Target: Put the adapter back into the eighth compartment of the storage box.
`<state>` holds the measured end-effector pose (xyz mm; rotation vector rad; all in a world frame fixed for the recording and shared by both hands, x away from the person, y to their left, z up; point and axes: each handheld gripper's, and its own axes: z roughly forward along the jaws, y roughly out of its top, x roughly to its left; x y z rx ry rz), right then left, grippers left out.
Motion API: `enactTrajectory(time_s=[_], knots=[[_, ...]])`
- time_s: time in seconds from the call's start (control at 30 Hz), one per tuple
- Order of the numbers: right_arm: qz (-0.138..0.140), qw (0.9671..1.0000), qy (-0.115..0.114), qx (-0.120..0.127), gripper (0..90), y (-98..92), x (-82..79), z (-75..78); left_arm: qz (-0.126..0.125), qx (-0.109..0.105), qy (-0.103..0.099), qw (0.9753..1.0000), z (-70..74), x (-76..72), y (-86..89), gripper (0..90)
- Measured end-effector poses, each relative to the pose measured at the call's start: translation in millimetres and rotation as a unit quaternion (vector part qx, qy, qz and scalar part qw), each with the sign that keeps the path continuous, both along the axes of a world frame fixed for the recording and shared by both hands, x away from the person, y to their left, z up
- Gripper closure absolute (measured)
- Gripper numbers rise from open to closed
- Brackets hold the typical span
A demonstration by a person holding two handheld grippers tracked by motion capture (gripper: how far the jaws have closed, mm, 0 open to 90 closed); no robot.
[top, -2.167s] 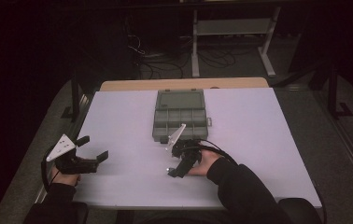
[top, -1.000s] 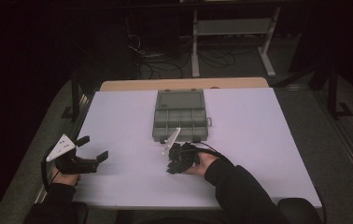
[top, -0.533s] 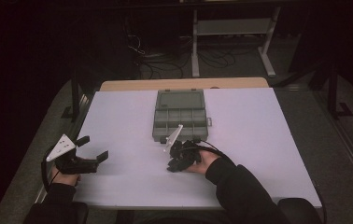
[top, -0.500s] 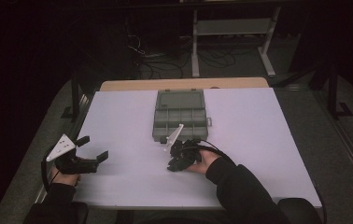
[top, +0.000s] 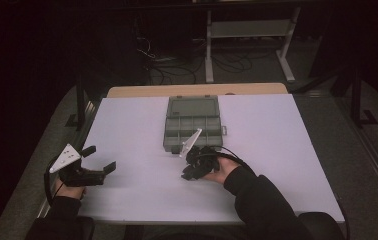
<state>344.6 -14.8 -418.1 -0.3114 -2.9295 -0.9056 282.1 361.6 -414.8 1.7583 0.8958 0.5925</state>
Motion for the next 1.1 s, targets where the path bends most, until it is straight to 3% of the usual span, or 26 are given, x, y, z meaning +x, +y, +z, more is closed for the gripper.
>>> enactTrajectory(time_s=[0.57, 1.1], knots=[[-0.013, 0.9999, -0.005, 0.011, 75.3, -12.2, 5.8, 7.4, 0.0, 0.0, 0.0, 1.0, -0.1, 0.0, 0.0, 0.0], [-0.045, 0.9985, -0.019, 0.026, 75.2, -36.2, 17.2, 26.7, 0.0, 0.0, 0.001, 1.0, -0.2, 0.1, 0.4, 0.0]])
